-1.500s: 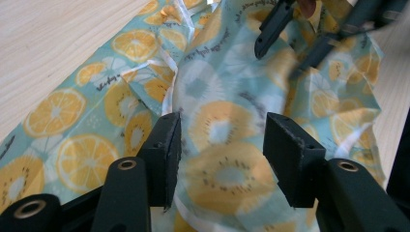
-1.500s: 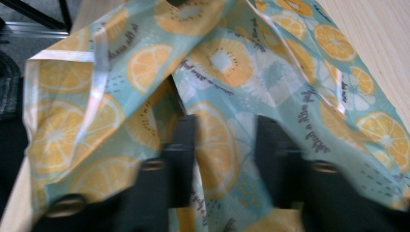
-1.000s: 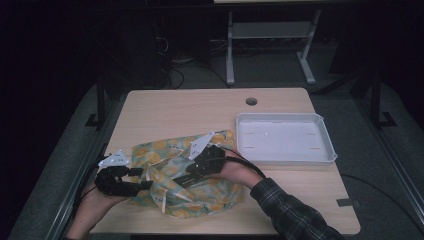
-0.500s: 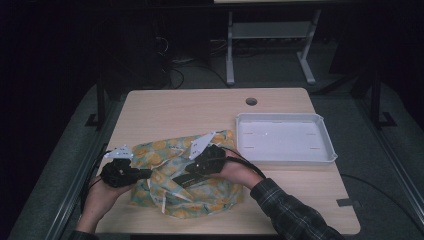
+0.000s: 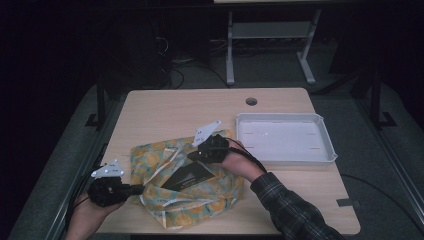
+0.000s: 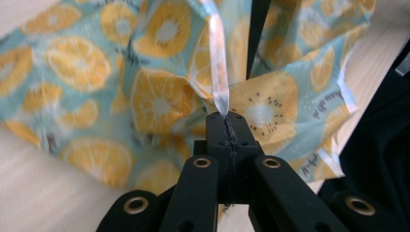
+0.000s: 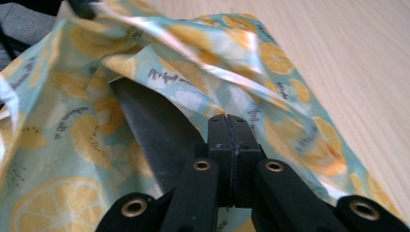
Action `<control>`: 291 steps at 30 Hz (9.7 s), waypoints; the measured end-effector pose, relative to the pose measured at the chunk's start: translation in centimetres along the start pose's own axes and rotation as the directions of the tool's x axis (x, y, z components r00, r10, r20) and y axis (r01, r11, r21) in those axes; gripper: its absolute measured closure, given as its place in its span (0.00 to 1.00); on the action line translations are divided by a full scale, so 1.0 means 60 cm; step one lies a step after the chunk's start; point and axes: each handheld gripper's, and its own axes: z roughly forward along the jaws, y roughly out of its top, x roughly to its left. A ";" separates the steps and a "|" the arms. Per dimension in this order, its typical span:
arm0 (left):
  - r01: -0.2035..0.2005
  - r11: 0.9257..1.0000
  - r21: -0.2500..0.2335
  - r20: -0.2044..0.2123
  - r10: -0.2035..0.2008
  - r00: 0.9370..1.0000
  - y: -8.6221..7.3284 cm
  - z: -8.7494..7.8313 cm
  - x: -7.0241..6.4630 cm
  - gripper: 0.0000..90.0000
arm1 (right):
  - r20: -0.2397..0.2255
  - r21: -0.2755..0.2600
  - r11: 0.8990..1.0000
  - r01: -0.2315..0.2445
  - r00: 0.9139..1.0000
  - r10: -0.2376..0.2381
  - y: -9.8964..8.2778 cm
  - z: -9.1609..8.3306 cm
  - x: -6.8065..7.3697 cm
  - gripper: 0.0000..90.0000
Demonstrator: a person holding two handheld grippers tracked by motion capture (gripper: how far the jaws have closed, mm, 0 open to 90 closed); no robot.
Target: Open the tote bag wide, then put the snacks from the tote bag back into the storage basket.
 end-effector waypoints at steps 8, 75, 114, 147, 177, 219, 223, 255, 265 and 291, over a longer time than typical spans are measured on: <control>0.027 0.997 0.067 -0.034 -0.025 0.999 -0.048 -0.004 -0.004 1.00 | 0.030 0.004 0.997 -0.078 0.997 0.078 -0.007 -0.006 -0.013 0.99; -0.130 0.984 0.120 0.028 0.127 0.991 0.023 0.076 -0.032 0.79 | 0.030 0.120 0.983 -0.138 0.990 0.135 -0.026 0.075 -0.042 0.99; -0.010 0.992 0.129 -0.088 0.022 0.996 0.067 0.147 0.068 1.00 | -0.016 0.102 0.988 -0.117 0.993 0.119 -0.020 0.074 -0.032 0.82; -0.015 0.994 0.110 -0.072 0.024 0.997 0.068 0.134 0.062 1.00 | 0.144 0.133 0.980 -0.145 0.982 0.126 -0.077 -0.045 0.005 0.97; -0.040 0.980 0.197 -0.130 0.067 0.989 0.064 0.155 0.069 1.00 | 0.244 0.194 0.954 -0.227 0.953 0.177 -0.116 0.009 -0.049 0.99; -0.050 0.993 -0.105 -0.082 0.042 0.996 0.097 0.055 0.045 0.83 | 0.081 0.049 0.965 -0.256 0.964 0.251 -0.092 -0.086 -0.025 0.77; -0.084 0.994 -0.072 -0.064 0.080 0.995 0.099 0.057 0.029 0.94 | 0.032 0.069 0.975 -0.210 0.977 0.209 -0.090 -0.087 -0.005 0.93; -0.092 0.979 0.183 -0.045 0.101 0.994 0.008 0.101 -0.001 1.00 | -0.058 0.282 0.953 -0.113 0.989 0.134 -0.142 -0.018 0.049 0.98; -0.110 0.971 0.213 -0.089 0.131 0.987 0.009 0.125 0.012 1.00 | -0.065 0.304 0.947 -0.101 0.990 0.126 -0.145 -0.007 0.051 0.98; -0.096 0.976 0.196 -0.091 0.115 0.989 0.007 0.123 0.020 1.00 | -0.130 0.152 0.987 -0.056 0.989 0.076 -0.103 -0.090 0.024 0.70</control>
